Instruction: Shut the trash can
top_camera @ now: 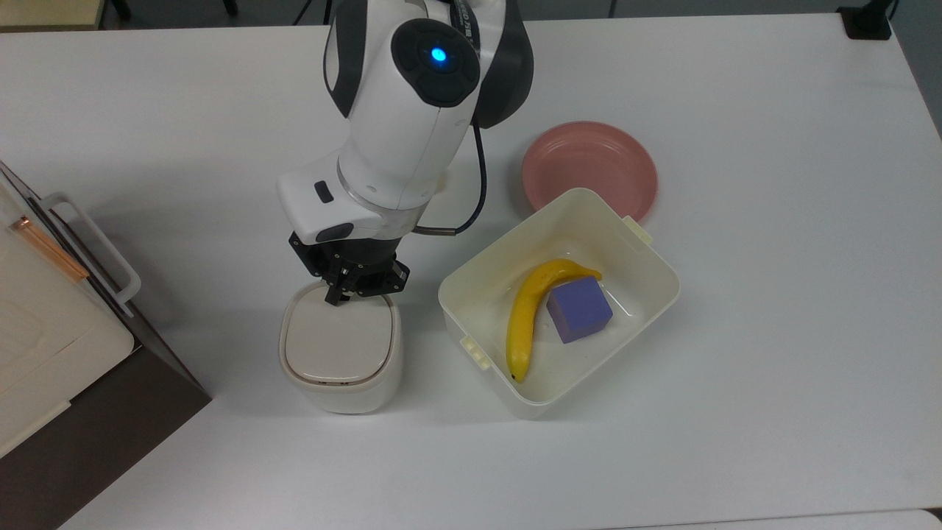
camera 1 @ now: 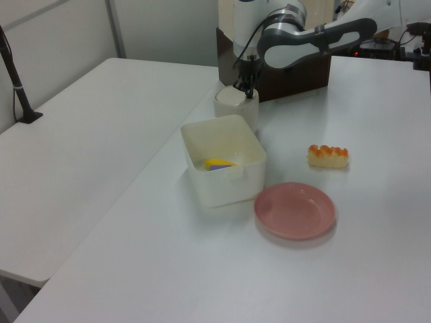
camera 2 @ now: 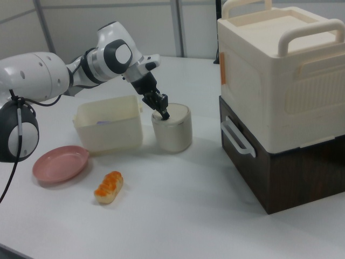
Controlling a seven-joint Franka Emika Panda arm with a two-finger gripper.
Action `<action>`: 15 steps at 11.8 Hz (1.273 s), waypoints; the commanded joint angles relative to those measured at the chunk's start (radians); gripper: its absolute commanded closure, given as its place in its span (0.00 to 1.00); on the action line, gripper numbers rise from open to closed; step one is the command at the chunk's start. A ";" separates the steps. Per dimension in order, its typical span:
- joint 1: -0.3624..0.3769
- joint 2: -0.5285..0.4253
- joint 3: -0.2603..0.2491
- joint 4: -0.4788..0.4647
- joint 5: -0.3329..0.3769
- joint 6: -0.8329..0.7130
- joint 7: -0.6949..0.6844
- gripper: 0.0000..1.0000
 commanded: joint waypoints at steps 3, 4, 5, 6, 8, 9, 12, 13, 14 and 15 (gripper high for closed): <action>-0.056 -0.134 0.006 -0.094 0.097 0.043 0.023 1.00; -0.081 -0.180 0.006 -0.094 0.183 0.034 -0.041 1.00; -0.095 -0.212 0.001 -0.094 0.258 0.002 -0.105 1.00; -0.116 -0.241 0.000 -0.094 0.300 -0.032 -0.150 1.00; -0.153 -0.297 0.000 -0.094 0.384 -0.116 -0.278 1.00; -0.166 -0.324 -0.005 -0.096 0.427 -0.180 -0.351 1.00; -0.175 -0.398 -0.025 -0.110 0.474 -0.312 -0.461 0.91; -0.187 -0.419 -0.034 -0.133 0.492 -0.319 -0.478 0.70; -0.190 -0.444 -0.040 -0.154 0.503 -0.319 -0.495 0.37; -0.190 -0.450 -0.045 -0.159 0.502 -0.322 -0.502 0.00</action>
